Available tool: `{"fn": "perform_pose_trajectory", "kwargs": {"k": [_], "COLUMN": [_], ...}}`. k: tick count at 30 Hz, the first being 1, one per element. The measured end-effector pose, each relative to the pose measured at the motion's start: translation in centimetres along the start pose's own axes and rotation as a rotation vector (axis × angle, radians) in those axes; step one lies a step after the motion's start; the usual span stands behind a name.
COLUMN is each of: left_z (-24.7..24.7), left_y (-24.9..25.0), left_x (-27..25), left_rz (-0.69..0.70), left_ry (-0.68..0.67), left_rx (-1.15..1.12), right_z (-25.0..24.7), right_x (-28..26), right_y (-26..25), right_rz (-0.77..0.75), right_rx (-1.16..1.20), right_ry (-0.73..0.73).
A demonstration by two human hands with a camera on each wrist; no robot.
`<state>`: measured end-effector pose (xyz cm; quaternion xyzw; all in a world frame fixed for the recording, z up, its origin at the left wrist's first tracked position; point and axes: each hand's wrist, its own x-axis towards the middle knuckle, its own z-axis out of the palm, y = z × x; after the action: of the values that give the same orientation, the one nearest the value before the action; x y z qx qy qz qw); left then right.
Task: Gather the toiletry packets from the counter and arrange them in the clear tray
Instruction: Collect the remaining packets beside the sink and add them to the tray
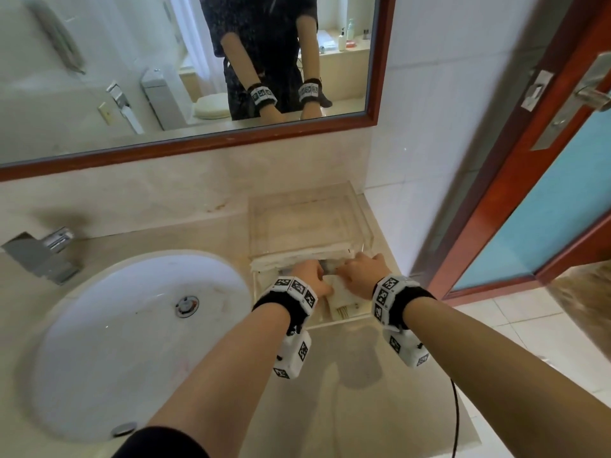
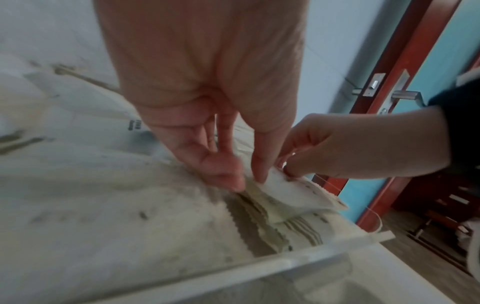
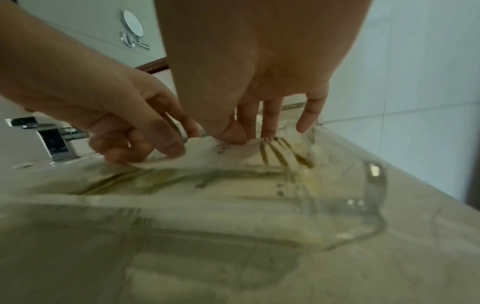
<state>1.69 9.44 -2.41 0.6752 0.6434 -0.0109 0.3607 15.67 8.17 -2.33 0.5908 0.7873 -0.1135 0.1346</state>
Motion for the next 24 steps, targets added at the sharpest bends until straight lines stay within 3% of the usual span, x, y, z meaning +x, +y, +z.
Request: {"fn": "perform_pose_trajectory", "kwargs": {"k": [6,11,18,23,24], "left_z": [0.8,0.9,1.4,1.7,1.8], "left_y": [0.2,0.8,1.3,1.4,1.4], "left_x": [-0.1,0.2,-0.1,-0.7,-0.7], "left_rz": [0.091,0.088,0.126,0.171,0.173], "left_ry": [-0.071,-0.085,-0.11,-0.076,-0.07], "left_rx": [-0.148,-0.065,0.229,0.26,0.255], "right_z": [0.6,1.2,1.9,0.9,0.9], "right_x": [-0.3,-1.3,-2.1,-2.9,-3.1], "right_y": [0.6,1.0,0.7,0.2,-0.1], "right_rz": [-0.062,-0.084,-0.095,-0.128,-0.143], "right_rx": [0.018,-0.067,-0.136,-0.168,-0.108], "right_ry": [0.005,0.044,0.068,0.335,0.317]}}
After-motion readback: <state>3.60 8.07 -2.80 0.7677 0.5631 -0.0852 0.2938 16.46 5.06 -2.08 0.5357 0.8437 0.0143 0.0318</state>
